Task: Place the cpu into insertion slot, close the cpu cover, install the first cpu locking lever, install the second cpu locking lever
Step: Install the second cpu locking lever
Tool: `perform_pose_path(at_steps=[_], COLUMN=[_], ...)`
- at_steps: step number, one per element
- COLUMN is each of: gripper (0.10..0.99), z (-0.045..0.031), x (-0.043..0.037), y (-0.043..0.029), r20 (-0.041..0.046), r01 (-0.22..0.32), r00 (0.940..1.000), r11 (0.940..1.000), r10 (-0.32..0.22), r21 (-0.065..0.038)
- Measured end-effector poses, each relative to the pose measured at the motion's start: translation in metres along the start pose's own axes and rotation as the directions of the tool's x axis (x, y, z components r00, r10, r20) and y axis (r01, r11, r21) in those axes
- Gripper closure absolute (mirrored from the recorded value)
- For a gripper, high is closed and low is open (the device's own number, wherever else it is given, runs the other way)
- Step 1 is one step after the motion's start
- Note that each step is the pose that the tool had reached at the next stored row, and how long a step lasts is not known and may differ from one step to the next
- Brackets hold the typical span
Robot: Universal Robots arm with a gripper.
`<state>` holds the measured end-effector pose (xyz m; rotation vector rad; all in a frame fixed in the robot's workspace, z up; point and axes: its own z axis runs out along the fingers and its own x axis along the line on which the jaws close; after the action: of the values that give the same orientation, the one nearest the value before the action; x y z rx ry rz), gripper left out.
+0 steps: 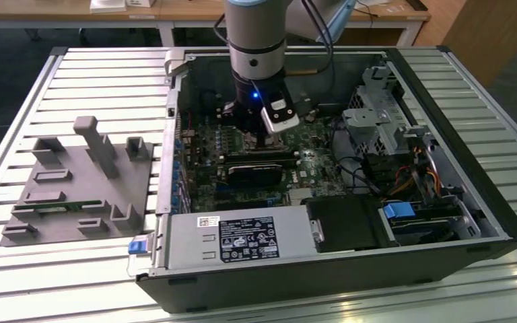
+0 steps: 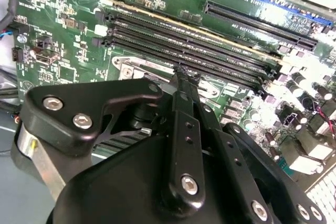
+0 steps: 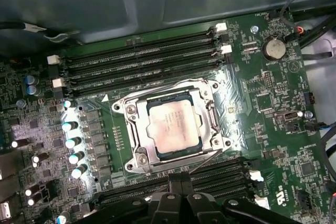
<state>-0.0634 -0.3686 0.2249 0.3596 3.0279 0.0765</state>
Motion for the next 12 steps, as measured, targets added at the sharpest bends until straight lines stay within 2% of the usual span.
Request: perform_pose_path(at_steps=[3, 4, 8, 12], gripper=[0.98, 0.98, 0.98, 0.98], z=[0.0012, 0.0014, 0.0017, 0.0022], x=[-0.0007, -0.0009, -0.0021, -0.0035], y=[-0.0032, -0.0044, -0.0096, -0.0155], r20=[-0.0052, -0.0076, -0.0199, -0.0299], r01=[-0.001, -0.002, -0.007, -0.012], r00=[1.0, 1.0, 0.9998, 0.9995], r11=[0.9999, 0.9998, 0.9977, 0.9947], r10=[0.001, 0.002, 0.006, 0.009], r21=[-0.012, -0.02, -0.067, -0.102])
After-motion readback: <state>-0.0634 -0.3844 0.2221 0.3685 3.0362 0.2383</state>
